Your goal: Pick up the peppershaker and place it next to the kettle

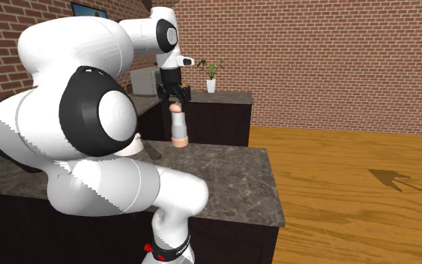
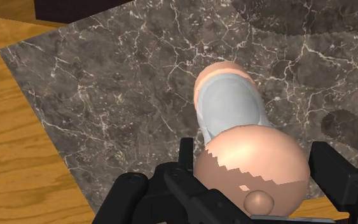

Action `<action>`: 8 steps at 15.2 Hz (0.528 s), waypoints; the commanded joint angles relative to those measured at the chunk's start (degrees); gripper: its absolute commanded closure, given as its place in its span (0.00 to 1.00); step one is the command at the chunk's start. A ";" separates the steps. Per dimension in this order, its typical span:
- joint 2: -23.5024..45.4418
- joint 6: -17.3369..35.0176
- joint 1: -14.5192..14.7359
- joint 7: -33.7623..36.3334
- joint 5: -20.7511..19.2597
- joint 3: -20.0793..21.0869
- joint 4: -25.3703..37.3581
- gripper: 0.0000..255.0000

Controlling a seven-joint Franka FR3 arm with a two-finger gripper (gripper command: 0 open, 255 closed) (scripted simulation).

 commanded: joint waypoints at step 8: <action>4.65 -2.10 0.07 5.54 2.39 5.17 7.53 1.00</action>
